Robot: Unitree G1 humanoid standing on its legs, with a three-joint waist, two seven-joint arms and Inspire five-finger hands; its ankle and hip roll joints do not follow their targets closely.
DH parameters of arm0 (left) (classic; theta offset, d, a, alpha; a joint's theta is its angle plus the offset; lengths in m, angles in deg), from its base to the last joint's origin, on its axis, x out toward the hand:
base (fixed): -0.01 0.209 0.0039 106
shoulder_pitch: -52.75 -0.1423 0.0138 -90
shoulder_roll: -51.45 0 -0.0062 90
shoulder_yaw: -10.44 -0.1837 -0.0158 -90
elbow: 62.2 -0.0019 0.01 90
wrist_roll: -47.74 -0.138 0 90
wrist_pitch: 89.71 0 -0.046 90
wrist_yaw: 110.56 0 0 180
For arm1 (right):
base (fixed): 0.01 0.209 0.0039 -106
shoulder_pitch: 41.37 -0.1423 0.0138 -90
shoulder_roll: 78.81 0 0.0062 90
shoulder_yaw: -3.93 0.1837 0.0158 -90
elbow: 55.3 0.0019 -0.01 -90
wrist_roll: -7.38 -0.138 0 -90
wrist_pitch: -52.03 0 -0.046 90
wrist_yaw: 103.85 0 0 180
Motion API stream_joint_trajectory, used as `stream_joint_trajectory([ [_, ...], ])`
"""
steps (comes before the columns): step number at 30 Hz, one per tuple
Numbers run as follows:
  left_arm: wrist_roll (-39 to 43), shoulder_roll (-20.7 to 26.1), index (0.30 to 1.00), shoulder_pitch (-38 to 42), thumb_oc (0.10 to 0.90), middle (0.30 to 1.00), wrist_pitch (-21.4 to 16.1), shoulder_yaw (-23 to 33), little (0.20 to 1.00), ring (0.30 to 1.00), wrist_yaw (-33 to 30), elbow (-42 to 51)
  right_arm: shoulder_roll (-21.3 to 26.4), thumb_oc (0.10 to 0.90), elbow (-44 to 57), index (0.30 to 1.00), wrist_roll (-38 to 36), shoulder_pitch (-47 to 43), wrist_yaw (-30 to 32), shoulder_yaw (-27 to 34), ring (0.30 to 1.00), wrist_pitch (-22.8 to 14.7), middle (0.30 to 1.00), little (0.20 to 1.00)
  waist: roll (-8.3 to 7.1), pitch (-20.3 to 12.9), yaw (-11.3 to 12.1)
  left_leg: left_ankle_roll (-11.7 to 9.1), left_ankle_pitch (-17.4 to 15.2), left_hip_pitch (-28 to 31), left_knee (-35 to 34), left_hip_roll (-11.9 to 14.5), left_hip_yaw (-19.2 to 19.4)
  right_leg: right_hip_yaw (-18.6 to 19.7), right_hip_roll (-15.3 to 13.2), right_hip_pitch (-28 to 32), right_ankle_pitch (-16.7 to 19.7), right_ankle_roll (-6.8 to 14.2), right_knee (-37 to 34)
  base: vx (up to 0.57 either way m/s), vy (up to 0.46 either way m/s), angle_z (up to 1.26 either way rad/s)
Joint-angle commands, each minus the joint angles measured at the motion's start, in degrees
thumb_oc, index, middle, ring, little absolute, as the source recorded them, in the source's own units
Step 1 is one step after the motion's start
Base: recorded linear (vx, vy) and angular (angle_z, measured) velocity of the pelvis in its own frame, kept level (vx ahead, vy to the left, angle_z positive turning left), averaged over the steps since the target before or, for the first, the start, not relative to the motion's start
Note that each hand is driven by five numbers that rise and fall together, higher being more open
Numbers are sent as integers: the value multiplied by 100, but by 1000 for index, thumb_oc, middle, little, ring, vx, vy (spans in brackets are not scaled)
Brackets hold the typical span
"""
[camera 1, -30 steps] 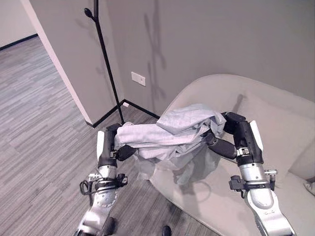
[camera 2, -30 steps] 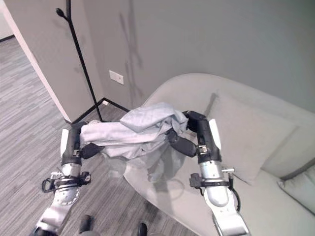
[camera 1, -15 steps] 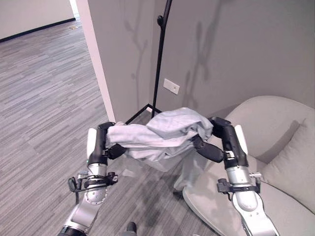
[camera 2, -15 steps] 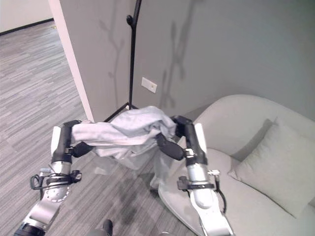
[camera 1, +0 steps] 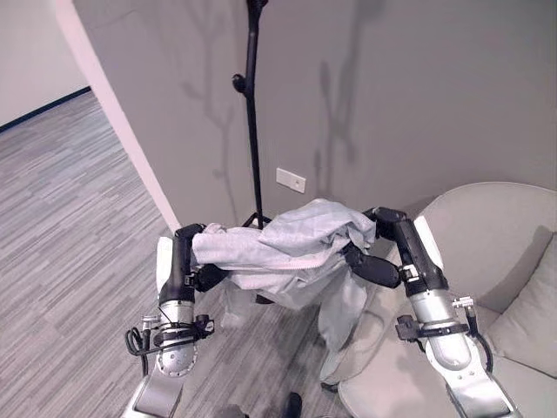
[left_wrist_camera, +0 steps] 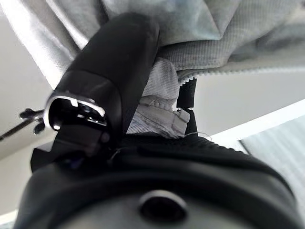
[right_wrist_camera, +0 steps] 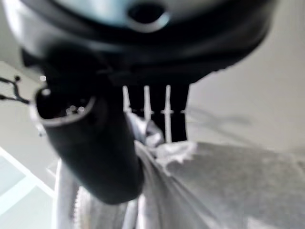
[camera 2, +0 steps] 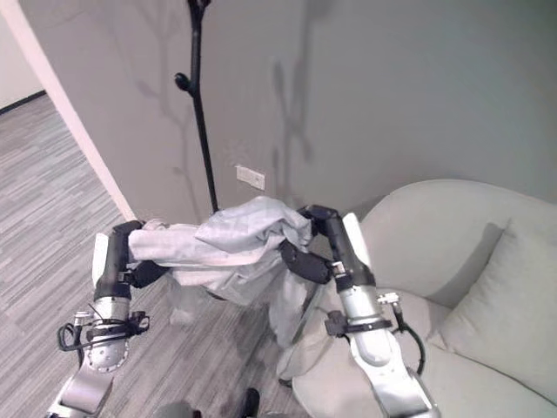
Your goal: Hang the clothes on the sofa on the clothes rack.
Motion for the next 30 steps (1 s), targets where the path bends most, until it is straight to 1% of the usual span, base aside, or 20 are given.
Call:
stream_joint_trajectory([
  [1,-856,522,300,808,400,300,-349,649,300,300,-1152,513,120,400,441,300,349,-553,753,783,300,-523,300,300,-81,-470,42,164,502,498,-1642,-146,-404,117,-537,272,-647,952,-42,173,221,-28],
  [2,-980,593,300,894,400,300,-297,728,300,300,-1281,458,176,400,426,300,387,-652,789,810,300,-535,300,300,-58,-490,49,112,788,468,-2000,-106,-566,176,-555,275,-656,972,-63,126,150,-14],
  [3,-996,589,300,915,400,300,-296,725,300,300,-1303,441,179,400,416,300,390,-674,795,805,300,-536,300,300,-58,-489,35,97,851,497,-2097,-109,-572,167,-550,265,-654,964,-64,69,91,-33],
  [4,-1082,662,300,1071,400,300,-251,803,300,300,-1426,411,248,400,369,300,447,-782,870,832,300,-539,300,300,-6,-493,42,9,1135,471,-2449,-8,-731,216,-548,309,-697,979,-94,217,194,-39],
  [5,-1407,919,300,1489,400,300,-70,1007,300,300,-1751,352,413,400,301,300,531,-1131,1089,923,300,-536,300,300,134,-492,54,-182,1520,382,-3034,245,-1002,386,-556,474,-846,1042,-123,267,253,-43],
  [8,-1702,1164,300,1892,400,300,152,1055,300,300,-1842,281,627,400,261,300,732,-1409,1205,1009,300,-444,300,300,272,-615,1,-276,1669,458,-3191,388,-780,399,-602,642,-942,1113,-60,207,204,-28],
  [9,-1713,1160,300,1925,400,300,161,1047,300,300,-1852,259,632,400,256,300,740,-1430,1212,1007,300,-437,300,300,280,-592,25,-280,1675,494,-3221,398,-750,423,-596,645,-943,1113,-54,360,362,-18],
  [10,-1993,1505,300,2721,400,300,487,869,300,300,-1993,-212,701,400,113,300,848,-1884,1323,970,300,-276,300,300,355,-884,-16,-286,1518,708,-3231,267,-554,454,-798,838,-952,1210,-7,299,301,-27],
  [11,-1993,1524,300,2792,400,300,491,840,300,300,-2018,-272,697,400,80,300,850,-1934,1337,960,300,-272,300,300,333,-862,-8,-277,1506,714,-3228,250,-539,463,-818,839,-953,1223,-11,394,427,-28],
  [13,-2078,1874,300,3467,400,300,700,627,300,300,-2142,-666,776,400,-143,300,938,-2525,1425,778,300,-118,300,300,263,-934,19,-136,1331,766,-3072,66,-457,530,-1045,831,-913,1333,96,192,272,-20],
  [14,-2127,2086,300,3901,400,300,831,579,300,300,-2243,-840,862,400,-288,300,1161,-3020,1558,681,300,5,300,300,185,-952,51,-5,1190,766,-2974,-104,-368,619,-1208,747,-894,1422,199,170,275,-14],
  [16,-2158,2324,300,4171,400,300,946,593,300,300,-2302,-920,917,400,-416,300,1232,-3342,1673,678,300,91,300,300,164,-1022,78,70,1109,800,-2959,-222,-323,661,-1295,681,-856,1482,273,119,191,-12],
  [17,-2150,2349,300,4213,400,300,954,586,300,300,-2307,-942,908,400,-448,300,1235,-3400,1688,660,300,94,300,300,143,-1009,85,85,1097,793,-2955,-240,-298,684,-1318,654,-863,1497,289,110,148,-4],
  [18,-2144,2529,300,4396,400,300,1055,638,300,300,-2353,-1004,968,400,-562,300,1272,-3615,1738,657,300,186,300,300,120,-1089,99,146,1017,833,-2937,-322,-254,690,-1373,635,-839,1543,333,111,134,-8],
  [21,-2149,2857,300,4694,400,300,1208,586,300,300,-2292,-1256,1152,400,-911,300,1391,-3961,1780,530,300,323,300,300,81,-1180,118,238,901,926,-2956,-449,-157,714,-1471,563,-764,1643,356,113,129,-11],
  [23,-2073,2987,300,4905,400,300,1251,463,300,300,-2214,-1562,1245,400,-1191,300,1390,-4177,1805,386,300,397,300,300,70,-1224,129,277,854,991,-2993,-501,-84,726,-1515,551,-728,1690,333,85,77,-20],
  [26,-1859,3130,300,5297,400,300,1261,-55,300,300,-1883,-2227,1485,400,-1846,300,1311,-4498,1837,94,300,551,300,300,87,-1267,119,311,840,1051,-3081,-554,-55,685,-1539,536,-667,1741,325,72,58,-18],
  [28,-1770,3086,300,5435,400,300,1188,-314,300,300,-1717,-2389,1543,400,-2081,300,1212,-4590,1841,16,300,592,300,300,104,-1259,110,324,848,1070,-3113,-577,-69,668,-1542,530,-633,1754,334,62,40,-20],
  [29,-1618,2972,300,5601,400,300,1055,-710,300,300,-1478,-2707,1566,400,-2442,300,1020,-4597,1745,-78,300,624,300,300,112,-1263,84,334,842,1116,-3163,-595,-80,635,-1538,548,-630,1757,314,63,22,-21],
  [30,-1603,2970,300,5644,400,300,1041,-749,300,300,-1486,-2747,1573,400,-2480,300,1006,-4613,1757,-85,300,606,300,300,106,-1263,88,334,844,1118,-3170,-595,-85,629,-1536,551,-631,1756,311,62,8,-15],
])
